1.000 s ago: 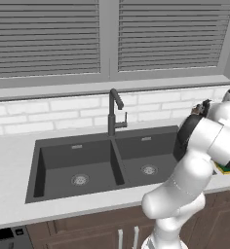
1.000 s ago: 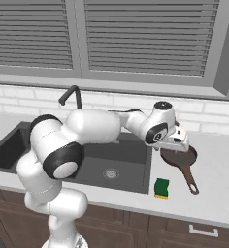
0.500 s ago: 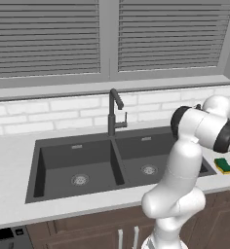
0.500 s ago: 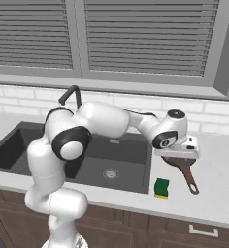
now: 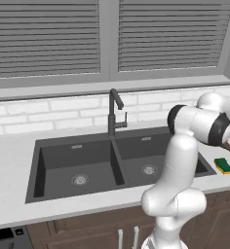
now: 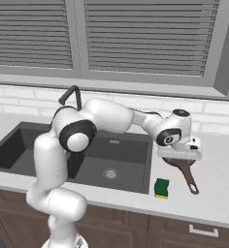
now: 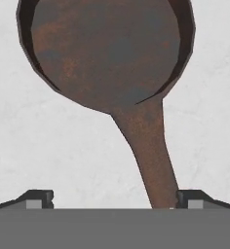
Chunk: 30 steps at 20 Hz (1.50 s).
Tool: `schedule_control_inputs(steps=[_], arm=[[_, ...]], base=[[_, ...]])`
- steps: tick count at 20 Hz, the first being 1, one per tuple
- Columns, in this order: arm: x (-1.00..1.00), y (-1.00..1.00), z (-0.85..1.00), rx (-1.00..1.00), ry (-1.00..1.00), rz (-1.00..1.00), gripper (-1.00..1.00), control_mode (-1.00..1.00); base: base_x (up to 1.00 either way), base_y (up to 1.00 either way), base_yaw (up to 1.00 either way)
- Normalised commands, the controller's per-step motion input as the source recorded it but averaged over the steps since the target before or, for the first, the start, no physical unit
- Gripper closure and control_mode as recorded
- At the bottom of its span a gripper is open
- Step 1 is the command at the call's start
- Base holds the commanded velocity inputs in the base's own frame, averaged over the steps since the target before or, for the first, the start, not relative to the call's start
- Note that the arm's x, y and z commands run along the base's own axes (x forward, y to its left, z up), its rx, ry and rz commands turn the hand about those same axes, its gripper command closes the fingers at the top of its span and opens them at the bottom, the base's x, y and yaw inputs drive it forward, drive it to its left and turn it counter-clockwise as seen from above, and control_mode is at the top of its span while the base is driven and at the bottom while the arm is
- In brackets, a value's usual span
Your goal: Pick the pan and sponge and place them into the sink. Then turn on the water.
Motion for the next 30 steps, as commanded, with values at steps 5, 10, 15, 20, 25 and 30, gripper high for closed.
schedule_control_inputs(steps=[5,10,15,20,25,30], arm=[[0.0,-0.15,-0.23,0.0,0.01,0.01,-1.0,-1.0],[0.02,-0.18,-0.2,0.0,0.02,0.02,-1.0,-1.0],[0.07,-0.03,-0.27,0.0,0.03,0.03,-1.0,-1.0],[0.18,-0.09,-0.16,0.0,0.05,0.01,-1.0,-1.0],[0.31,-0.11,-0.1,0.01,0.07,0.0,-1.0,-1.0],[0.3,-0.12,-0.12,0.03,0.05,0.0,-1.0,-1.0]], base=[[0.0,0.0,0.0],[0.0,0.0,0.0],[0.0,0.0,0.0],[0.0,0.0,0.0],[0.0,0.0,0.0],[0.0,0.0,0.0]])
